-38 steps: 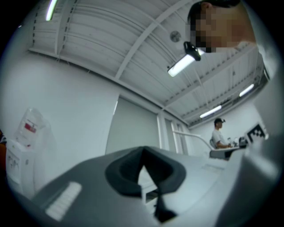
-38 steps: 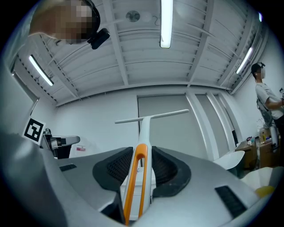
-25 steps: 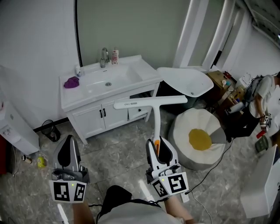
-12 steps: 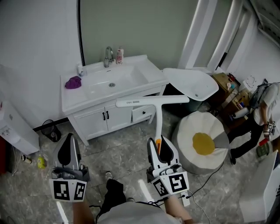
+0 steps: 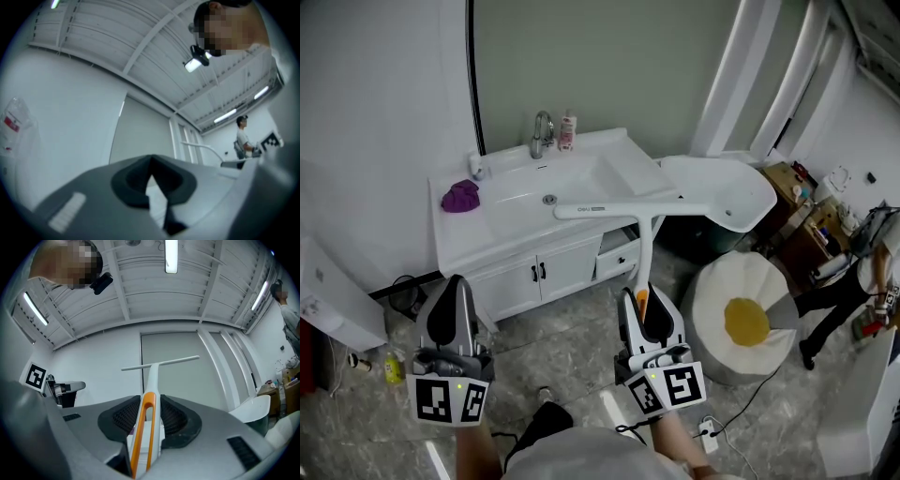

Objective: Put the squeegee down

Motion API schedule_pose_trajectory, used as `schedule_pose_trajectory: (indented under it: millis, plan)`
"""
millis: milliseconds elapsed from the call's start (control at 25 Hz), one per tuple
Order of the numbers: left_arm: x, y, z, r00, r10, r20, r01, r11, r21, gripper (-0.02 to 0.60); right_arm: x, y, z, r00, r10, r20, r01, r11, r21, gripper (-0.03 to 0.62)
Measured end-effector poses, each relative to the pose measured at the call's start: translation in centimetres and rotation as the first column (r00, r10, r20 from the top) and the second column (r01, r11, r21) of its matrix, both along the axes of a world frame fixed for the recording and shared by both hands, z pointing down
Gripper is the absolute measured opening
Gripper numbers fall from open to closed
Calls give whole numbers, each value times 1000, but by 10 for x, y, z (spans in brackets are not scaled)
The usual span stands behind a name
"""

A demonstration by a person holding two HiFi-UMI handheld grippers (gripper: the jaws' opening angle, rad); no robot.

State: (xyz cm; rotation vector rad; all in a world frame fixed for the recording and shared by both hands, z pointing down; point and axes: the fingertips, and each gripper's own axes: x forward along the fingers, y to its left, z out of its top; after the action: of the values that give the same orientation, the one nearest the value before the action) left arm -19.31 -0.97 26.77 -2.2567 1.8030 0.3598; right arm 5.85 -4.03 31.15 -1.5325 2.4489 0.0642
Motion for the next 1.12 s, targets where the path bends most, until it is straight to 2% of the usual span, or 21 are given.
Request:
schedule_pose_trajectory:
  millis: [240, 600, 920, 1120]
  plan:
    - [-31, -45, -4, 1000, 17, 9, -17, 1000, 5, 8, -28, -44, -7, 1000, 26, 2, -26, 1000, 12, 132]
    - [-65, -89, -4, 999, 33, 19, -33, 999, 11, 8, -56, -83, -9, 998, 61, 7, -62, 998, 27, 132]
    - [-70, -133, 5, 998, 64, 7, -64, 998, -9, 8, -57, -115, -4, 995, 102, -3, -102, 995, 14, 131]
    - [-65, -173, 9, 997, 78, 8, -78, 997, -19, 8, -50, -155, 1, 993, 114, -7, -114, 993, 4, 132]
